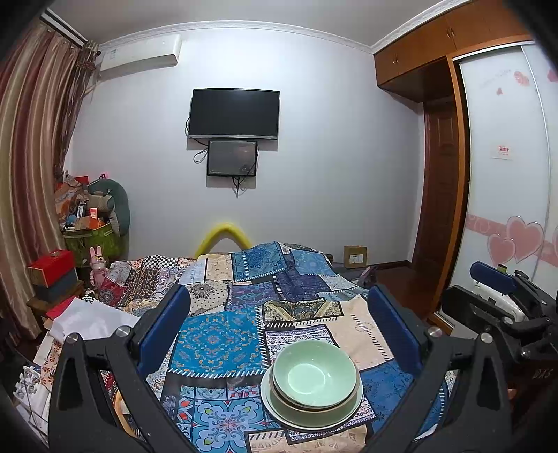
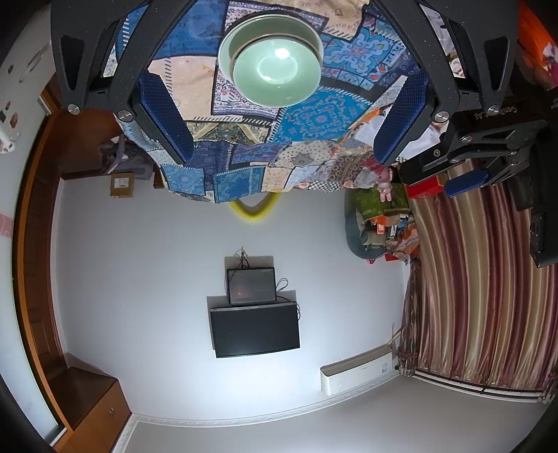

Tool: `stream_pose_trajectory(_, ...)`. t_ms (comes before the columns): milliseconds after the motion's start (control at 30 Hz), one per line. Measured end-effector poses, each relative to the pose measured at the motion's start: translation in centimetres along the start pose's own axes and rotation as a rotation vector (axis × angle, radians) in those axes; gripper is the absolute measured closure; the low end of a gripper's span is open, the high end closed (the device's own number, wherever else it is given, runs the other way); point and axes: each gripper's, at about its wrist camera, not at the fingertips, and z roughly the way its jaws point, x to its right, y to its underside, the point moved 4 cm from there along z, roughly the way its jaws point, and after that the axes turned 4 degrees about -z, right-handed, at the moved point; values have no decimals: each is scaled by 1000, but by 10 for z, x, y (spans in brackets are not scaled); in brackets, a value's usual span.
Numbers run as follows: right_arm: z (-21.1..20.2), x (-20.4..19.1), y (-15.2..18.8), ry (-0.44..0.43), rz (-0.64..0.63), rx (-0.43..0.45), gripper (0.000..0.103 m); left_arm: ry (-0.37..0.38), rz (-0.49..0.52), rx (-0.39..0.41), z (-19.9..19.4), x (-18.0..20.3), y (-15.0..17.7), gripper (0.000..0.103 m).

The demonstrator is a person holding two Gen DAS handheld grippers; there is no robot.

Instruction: Organize plates and bowls

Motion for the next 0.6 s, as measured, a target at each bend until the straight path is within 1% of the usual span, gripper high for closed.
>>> stream_pose_trajectory(600, -3, -3, 0, -2, -8, 0, 0, 8, 3, 2, -3, 2, 1, 0)
